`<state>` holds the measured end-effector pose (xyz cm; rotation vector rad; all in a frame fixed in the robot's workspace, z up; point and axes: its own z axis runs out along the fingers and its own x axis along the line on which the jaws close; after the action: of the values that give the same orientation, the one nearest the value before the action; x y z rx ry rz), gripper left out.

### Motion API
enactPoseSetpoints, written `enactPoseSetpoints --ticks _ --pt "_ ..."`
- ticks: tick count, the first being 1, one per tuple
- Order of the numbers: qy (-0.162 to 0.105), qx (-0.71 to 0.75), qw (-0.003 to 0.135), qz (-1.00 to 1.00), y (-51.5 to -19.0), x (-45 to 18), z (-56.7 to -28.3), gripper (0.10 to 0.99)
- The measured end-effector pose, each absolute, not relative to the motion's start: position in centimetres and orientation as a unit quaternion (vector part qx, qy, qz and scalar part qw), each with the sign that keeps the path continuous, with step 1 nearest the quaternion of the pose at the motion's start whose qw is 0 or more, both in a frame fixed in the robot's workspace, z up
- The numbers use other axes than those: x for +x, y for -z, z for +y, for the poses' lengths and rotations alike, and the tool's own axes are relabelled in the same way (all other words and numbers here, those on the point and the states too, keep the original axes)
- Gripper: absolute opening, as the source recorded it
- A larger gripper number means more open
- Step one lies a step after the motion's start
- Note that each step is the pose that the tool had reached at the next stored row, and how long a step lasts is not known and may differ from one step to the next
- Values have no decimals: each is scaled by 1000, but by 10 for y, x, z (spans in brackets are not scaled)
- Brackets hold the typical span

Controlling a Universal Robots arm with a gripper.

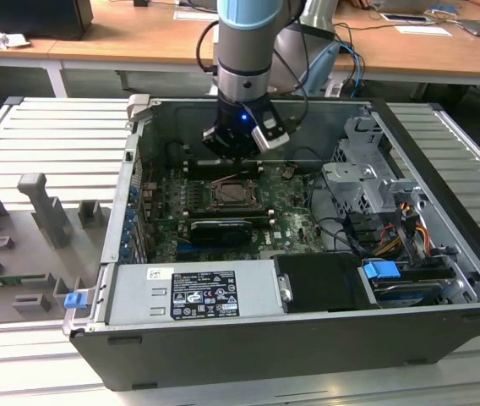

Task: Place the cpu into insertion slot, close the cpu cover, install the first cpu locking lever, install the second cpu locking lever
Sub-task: 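Install the first cpu locking lever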

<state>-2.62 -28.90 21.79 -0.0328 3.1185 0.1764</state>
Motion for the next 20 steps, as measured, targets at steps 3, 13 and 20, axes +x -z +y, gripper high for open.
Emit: enactPoseSetpoints --ticks 3,13,20 --pt "-58 -10 9 998 -216 -24 -289 106" --pt "-58 -11 9 998 -207 -19 -289 106" --pt "-57 -11 9 998 -205 -19 -289 106"
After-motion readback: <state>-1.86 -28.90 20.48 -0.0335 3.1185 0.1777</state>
